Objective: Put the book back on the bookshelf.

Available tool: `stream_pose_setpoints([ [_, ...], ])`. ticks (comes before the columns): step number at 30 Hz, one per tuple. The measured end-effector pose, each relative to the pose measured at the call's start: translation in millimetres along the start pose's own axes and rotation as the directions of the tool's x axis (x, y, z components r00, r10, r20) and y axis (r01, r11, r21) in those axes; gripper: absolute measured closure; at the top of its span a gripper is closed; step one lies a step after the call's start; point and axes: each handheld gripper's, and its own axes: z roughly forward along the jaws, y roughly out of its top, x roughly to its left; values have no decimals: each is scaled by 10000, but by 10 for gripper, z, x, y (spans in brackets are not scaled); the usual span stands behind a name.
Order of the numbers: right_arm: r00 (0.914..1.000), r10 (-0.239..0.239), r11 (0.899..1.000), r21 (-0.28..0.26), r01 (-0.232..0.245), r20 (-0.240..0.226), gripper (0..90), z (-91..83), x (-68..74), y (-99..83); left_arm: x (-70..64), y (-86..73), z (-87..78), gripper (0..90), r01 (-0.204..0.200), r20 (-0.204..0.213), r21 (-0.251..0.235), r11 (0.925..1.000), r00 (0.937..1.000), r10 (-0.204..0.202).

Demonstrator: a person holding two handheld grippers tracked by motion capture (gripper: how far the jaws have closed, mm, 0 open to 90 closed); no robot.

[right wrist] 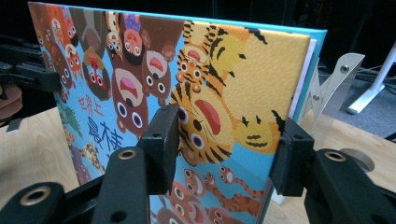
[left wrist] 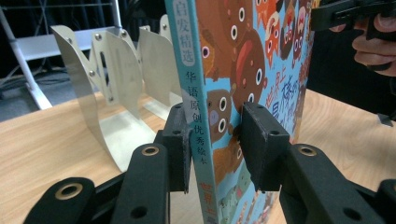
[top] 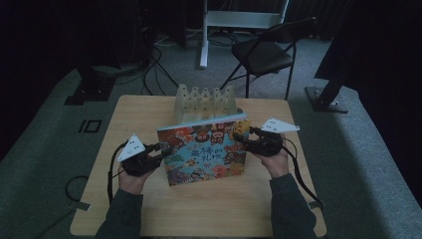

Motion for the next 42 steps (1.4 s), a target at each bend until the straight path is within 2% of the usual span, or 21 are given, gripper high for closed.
stream_pose_setpoints([
  [7, 10000, 76, 9999, -147, -75, 42, 491, 2, 3, -33, -23, -10, -25, 654, -398, -15, -42, 9992, 9992, 398],
  [11, 9998, -95, 9999, -91, 97, 182, 484, -6, 22, -44, -39, -15, -37, 655, -521, 10, -73, 9986, 9986, 521],
  [20, 9994, -49, 9999, -164, 54, 354, 468, -22, 68, -66, -65, -25, -53, 656, -843, -10, -143, 9963, 9964, 843],
  [25, 9993, 65, 9996, -262, -55, 362, 475, -31, 48, -122, -79, -25, -59, 656, -1025, -91, -120, 9947, 9947, 1024],
  [42, 9982, 198, 9993, -337, -179, 574, 475, -59, 41, -196, -110, -33, -90, 678, -1546, 176, -364, 9873, 9877, 1553],
])
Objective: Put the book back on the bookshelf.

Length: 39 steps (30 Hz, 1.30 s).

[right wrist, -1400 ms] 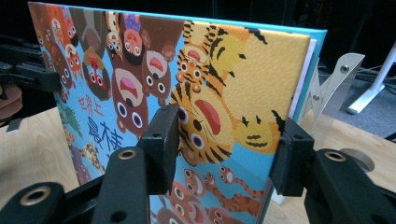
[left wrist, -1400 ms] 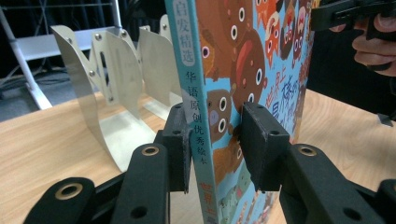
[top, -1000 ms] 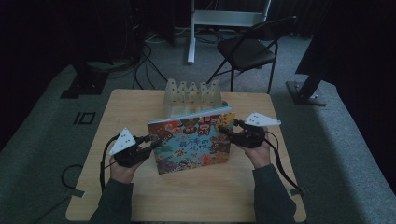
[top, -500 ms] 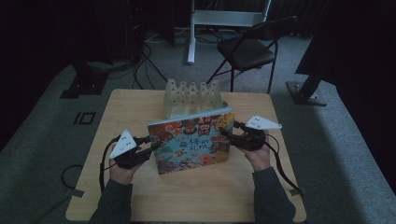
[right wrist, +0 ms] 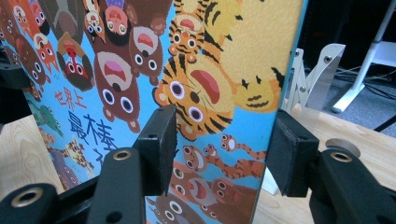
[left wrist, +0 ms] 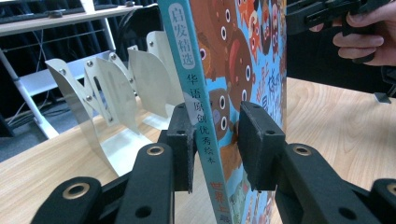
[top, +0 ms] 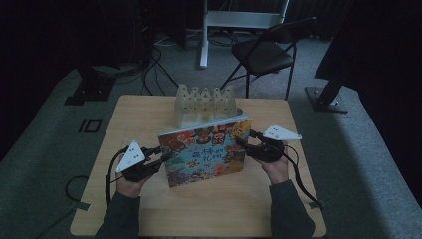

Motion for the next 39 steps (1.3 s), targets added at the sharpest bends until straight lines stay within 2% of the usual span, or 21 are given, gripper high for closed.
stream_pose_setpoints([
  [4, 9998, 204, 9998, 28, -204, 24, 473, -9, -48, -41, 1, -6, -4, 684, 5, 41, -32, 10000, 10000, -5],
  [7, 9993, 345, 9991, 260, -349, 168, 459, -5, -99, -106, 1, -11, -5, 689, -156, 48, -3, 9999, 9999, 156],
  [10, 9982, 590, 9976, 364, -587, -79, 431, 13, -154, -170, -12, -7, -3, 698, -282, 103, -2, 9996, 9995, 282],
  [16, 9983, 444, 9972, 620, -420, -370, 418, 59, -165, -214, -33, 9, 21, 721, -407, 240, -7, 9992, 9989, 407],
  [30, 9979, 449, 9965, 724, -415, -461, 407, 106, -190, -270, 1, -41, 28, 752, 195, 881, -446, 9988, 9960, -155],
  [36, 9984, 386, 9961, 804, -351, -415, 408, 117, -192, -291, 12, -66, 42, 737, 430, 927, -653, 9969, 9950, -369],
  [39, 9977, 468, 9959, 798, -429, -484, 405, 122, -202, -305, 19, -80, 57, 714, 577, 1114, -763, 9954, 9926, -490],
])
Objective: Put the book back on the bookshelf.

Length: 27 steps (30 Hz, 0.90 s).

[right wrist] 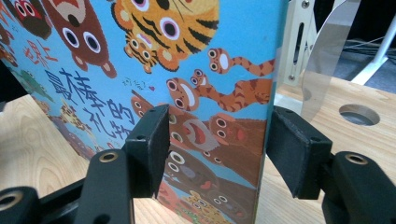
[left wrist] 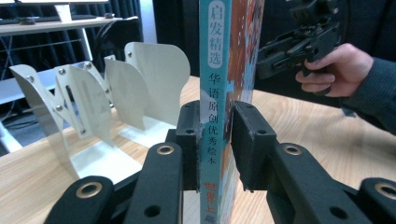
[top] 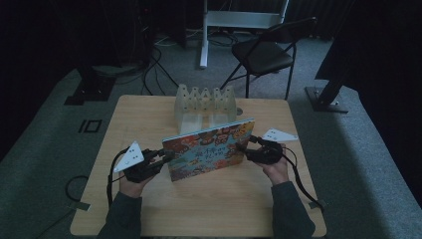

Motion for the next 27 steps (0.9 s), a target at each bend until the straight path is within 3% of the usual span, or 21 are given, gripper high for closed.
stream_pose_setpoints([
  [7, 10000, -33, 9999, 114, 33, 69, 406, 14, -2, -27, -3, -16, 36, 661, 9, 53, -72, 10000, 10000, -8],
  [12, 9999, 71, 9996, 268, -73, 79, 406, 27, -21, -68, 6, -34, 88, 626, 84, 324, -19, 10000, 9994, -83],
  [27, 9996, 64, 9981, 605, -80, 277, 403, 48, -35, -196, 35, -85, 177, 642, 260, 446, -18, 9997, 9987, -259],
])
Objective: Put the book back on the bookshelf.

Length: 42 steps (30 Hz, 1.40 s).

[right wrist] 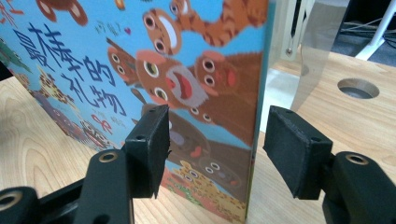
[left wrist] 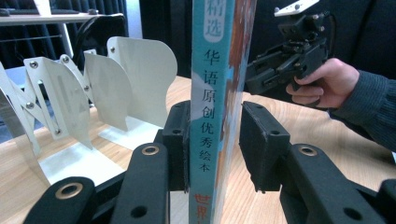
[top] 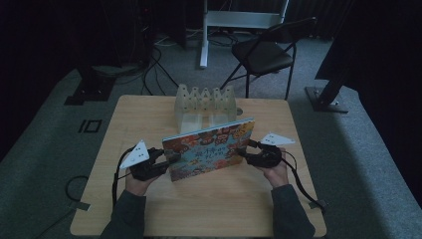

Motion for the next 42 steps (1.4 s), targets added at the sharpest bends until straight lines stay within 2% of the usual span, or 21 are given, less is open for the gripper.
stream_pose_setpoints([
  [2, 10000, 20, 10000, 44, -21, 9, 403, 2, -7, -27, -5, -4, 17, 606, -66, -15, 17, 10000, 10000, 66],
  [12, 9999, 108, 9997, 216, -111, 135, 403, -19, -43, -151, 24, -25, 67, 586, 50, 24, -131, 9999, 10000, -50],
  [17, 9997, 177, 9995, 270, -182, 181, 403, -31, -55, -191, 37, -32, 69, 648, -15, 55, -186, 9998, 10000, 16],
  [23, 9996, -32, 9990, 448, 19, 289, 403, -7, -37, -213, 27, -43, 104, 642, -76, 74, -180, 9998, 9999, 77],
  [26, 9991, -152, 9981, 601, 129, 387, 401, 4, -23, -225, 35, -52, 126, 644, -201, -5, -240, 9995, 9998, 201],
  [29, 9984, -278, 9969, 745, 241, 491, 400, 12, -21, -245, 46, -62, 146, 644, -155, -8, -382, 9991, 9999, 155],
  [38, 9981, 11, 9970, 768, -59, 624, 400, -48, -90, -340, 83, -84, 195, 669, -66, -23, -555, 9984, 10000, 65],
  [42, 9977, 120, 9969, 773, -172, 672, 400, -86, -120, -375, 108, -94, 214, 669, 121, -21, -604, 9981, 9999, -122],
])
